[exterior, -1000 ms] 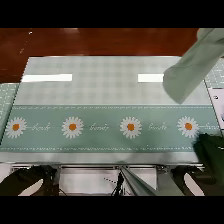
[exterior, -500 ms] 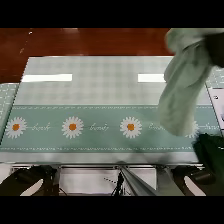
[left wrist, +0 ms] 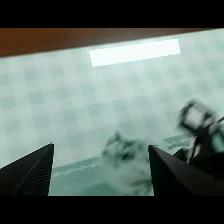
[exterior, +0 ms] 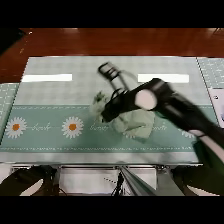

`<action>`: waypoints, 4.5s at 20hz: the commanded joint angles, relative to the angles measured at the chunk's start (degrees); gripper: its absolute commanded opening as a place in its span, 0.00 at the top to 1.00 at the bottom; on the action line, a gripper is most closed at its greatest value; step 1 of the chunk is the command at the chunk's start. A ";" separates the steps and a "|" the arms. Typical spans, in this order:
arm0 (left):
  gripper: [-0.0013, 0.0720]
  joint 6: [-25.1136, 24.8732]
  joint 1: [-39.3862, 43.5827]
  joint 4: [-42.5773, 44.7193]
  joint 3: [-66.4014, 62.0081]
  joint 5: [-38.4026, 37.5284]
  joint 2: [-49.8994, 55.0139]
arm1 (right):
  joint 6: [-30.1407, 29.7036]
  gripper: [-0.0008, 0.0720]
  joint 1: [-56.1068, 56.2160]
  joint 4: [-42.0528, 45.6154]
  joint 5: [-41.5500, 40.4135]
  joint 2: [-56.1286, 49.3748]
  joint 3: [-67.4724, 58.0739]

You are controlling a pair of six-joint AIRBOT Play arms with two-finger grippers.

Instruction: Fold the shirts.

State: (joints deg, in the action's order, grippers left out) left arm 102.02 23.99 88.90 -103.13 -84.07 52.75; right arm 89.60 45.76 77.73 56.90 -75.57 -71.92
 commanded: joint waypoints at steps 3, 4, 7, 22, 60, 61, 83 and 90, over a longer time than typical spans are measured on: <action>0.00 1.31 -0.02 -0.44 12.09 4.11 0.28 | 2.32 0.25 5.81 9.35 5.09 -6.95 -0.22; 0.01 1.31 -0.02 -0.44 15.52 4.92 0.28 | 2.34 0.25 4.81 13.20 8.15 -5.05 -0.22; 0.13 1.33 -0.04 -3.13 26.99 7.67 0.00 | 2.78 0.24 -0.52 29.88 17.59 3.37 -0.22; 0.00 -3.78 -0.02 -20.37 69.18 14.88 -6.82 | -7.26 0.14 -67.95 -1.55 16.04 18.64 14.27; 0.95 -11.58 1.27 -22.23 61.46 32.94 -9.70 | 4.00 0.93 -29.40 -25.97 -16.74 20.61 36.96; 0.95 -11.56 1.27 -20.46 57.51 32.92 -11.43 | 3.96 0.93 -30.42 -24.04 -15.80 25.05 33.44; 0.95 -4.61 1.29 -12.85 11.93 5.90 -22.29 | 7.45 0.93 -43.98 12.83 -11.87 50.66 -14.91; 0.95 -3.76 1.33 -14.34 37.31 -0.28 -22.36 | -4.07 0.93 -43.98 17.44 22.05 31.43 -14.84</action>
State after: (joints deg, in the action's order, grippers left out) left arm 97.89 25.32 75.79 -75.66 -81.91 30.44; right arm 92.18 1.80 93.89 66.02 -35.99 -86.56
